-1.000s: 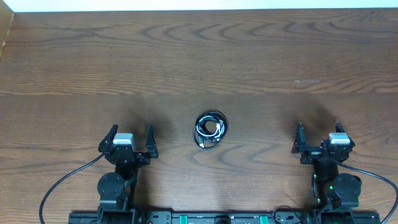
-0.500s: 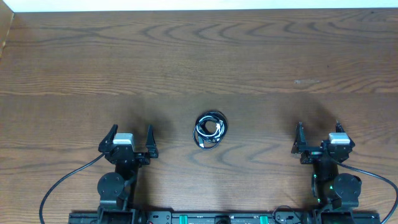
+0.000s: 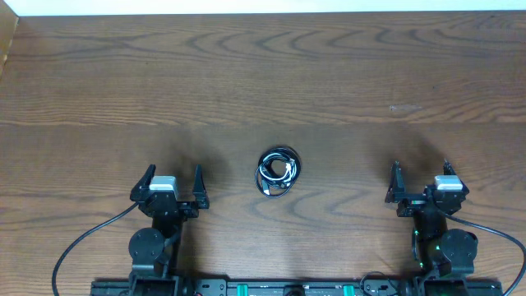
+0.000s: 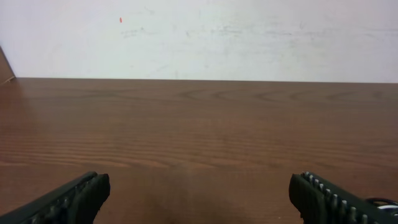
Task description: Untangle cables
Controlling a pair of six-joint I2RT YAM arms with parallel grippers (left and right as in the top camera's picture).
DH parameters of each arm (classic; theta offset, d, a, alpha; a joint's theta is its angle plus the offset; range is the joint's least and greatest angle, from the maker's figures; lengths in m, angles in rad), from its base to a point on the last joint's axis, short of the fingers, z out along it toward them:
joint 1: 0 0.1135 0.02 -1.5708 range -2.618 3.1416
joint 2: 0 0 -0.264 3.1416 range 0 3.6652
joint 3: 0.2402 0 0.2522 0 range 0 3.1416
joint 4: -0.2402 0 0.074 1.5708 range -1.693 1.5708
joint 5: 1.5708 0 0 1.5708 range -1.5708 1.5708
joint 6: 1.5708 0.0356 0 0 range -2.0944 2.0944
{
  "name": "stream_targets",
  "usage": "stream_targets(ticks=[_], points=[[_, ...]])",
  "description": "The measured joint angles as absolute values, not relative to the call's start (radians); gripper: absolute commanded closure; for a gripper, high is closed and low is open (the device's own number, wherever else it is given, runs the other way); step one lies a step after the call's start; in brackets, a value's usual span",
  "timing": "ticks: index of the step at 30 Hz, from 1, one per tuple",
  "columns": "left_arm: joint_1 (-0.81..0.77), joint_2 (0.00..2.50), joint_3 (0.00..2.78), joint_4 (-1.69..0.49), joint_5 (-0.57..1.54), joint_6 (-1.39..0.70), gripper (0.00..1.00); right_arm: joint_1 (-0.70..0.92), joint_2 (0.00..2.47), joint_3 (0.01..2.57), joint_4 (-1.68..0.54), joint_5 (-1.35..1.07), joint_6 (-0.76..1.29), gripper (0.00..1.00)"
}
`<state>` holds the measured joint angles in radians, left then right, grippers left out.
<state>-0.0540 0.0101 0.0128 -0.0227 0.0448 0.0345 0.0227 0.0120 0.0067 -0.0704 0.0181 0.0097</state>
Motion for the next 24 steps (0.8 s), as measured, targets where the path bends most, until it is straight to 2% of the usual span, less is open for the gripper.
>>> stream_targets(ticks=[6,11,15,21,24], points=[[-0.054,0.01,0.013,-0.014,0.099,-0.023,0.02,0.023,0.012,0.007,-0.07,0.018,0.01,0.01],[-0.054,0.01,0.013,0.027,0.407,-0.333,0.02,0.023,0.012,0.007,-0.07,0.018,0.01,0.01],[-0.054,0.01,0.01,0.047,0.525,-0.483,0.02,0.023,0.012,0.007,-0.07,0.018,0.01,0.01],[-0.054,0.013,0.012,0.311,0.59,-0.556,0.02,0.023,0.012,0.007,-0.07,0.018,0.01,0.01],[-0.054,0.02,0.04,0.324,0.589,-0.532,0.02,0.023,0.012,0.007,-0.07,0.018,0.01,0.01]])
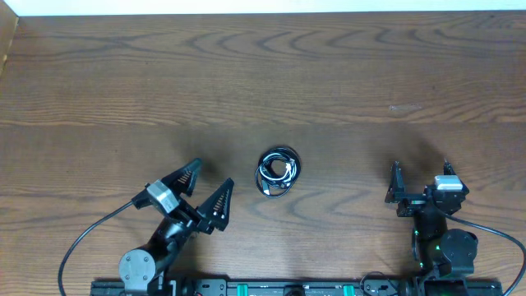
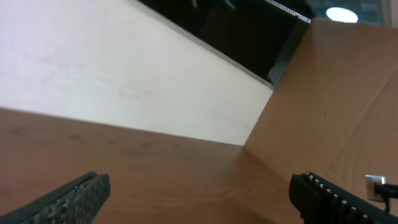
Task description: Untangle cables
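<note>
A small tangled bundle of black and white cables lies coiled on the wooden table, near the front middle. My left gripper is open, turned to point up and right, its tips just left of the bundle. In the left wrist view the left gripper shows wide-apart fingers with nothing between them; the bundle is out of that view. My right gripper stands open at the front right, well apart from the cables.
The table runs wide to the back, ending at a white wall. A brown side panel shows in the left wrist view. Black arm cables trail off the front edge by both arm bases.
My left arm has swung and rotated: its gripper was pointing straight back at front left, and now points diagonally toward the cable bundle, closer to it. The right arm and the bundle are unmoved.
</note>
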Controlling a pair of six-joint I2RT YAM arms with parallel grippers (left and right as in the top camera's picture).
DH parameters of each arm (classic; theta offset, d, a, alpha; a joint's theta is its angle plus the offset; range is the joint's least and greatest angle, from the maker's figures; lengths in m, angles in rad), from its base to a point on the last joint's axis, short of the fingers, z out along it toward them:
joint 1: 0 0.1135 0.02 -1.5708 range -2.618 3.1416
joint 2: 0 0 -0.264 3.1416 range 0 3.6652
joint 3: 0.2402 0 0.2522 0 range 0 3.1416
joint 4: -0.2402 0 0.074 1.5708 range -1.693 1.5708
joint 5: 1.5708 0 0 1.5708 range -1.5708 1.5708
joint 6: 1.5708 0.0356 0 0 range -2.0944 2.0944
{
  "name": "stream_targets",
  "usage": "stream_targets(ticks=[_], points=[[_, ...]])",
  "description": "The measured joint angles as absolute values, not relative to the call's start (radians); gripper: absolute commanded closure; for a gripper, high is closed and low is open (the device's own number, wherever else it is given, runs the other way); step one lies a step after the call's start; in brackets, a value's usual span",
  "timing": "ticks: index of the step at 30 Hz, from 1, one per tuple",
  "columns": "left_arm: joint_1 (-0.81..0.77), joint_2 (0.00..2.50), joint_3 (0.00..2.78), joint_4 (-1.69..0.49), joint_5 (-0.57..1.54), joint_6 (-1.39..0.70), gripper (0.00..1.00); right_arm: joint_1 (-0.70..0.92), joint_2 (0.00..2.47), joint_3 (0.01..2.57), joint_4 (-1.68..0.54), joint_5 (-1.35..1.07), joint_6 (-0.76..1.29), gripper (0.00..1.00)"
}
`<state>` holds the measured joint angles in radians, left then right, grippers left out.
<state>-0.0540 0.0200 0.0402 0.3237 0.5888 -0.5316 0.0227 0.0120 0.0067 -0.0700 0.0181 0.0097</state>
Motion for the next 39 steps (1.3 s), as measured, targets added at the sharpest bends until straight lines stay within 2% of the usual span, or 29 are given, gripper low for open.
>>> stream_targets(ticks=[5,12,18,23,28,35,39], points=[[-0.054,0.113,0.178,0.218,0.564,-0.434,0.02,0.023,0.012,0.007,-0.07,0.018,0.01,0.01],[-0.054,0.431,0.513,-0.347,0.496,-0.352,0.02,0.023,0.012,0.007,-0.07,0.018,0.01,0.01],[-0.054,0.808,0.786,-0.661,0.478,-0.29,0.02,0.023,0.012,0.007,-0.069,0.018,0.008,0.01],[-0.053,0.985,0.926,-0.69,0.612,-0.28,0.02,0.023,0.012,0.007,-0.07,0.019,0.007,0.01],[-0.054,1.077,0.944,-0.718,0.724,-0.282,0.02,0.023,0.012,0.007,-0.07,0.019,0.006,0.01],[-0.062,1.109,0.947,-0.998,0.428,-0.363,0.02,0.023,0.012,0.007,-0.07,0.018,0.006,0.01],[-0.067,1.107,0.978,-1.074,0.315,-0.393,0.02,0.023,0.012,0.007,-0.07,0.019,0.006,0.01]])
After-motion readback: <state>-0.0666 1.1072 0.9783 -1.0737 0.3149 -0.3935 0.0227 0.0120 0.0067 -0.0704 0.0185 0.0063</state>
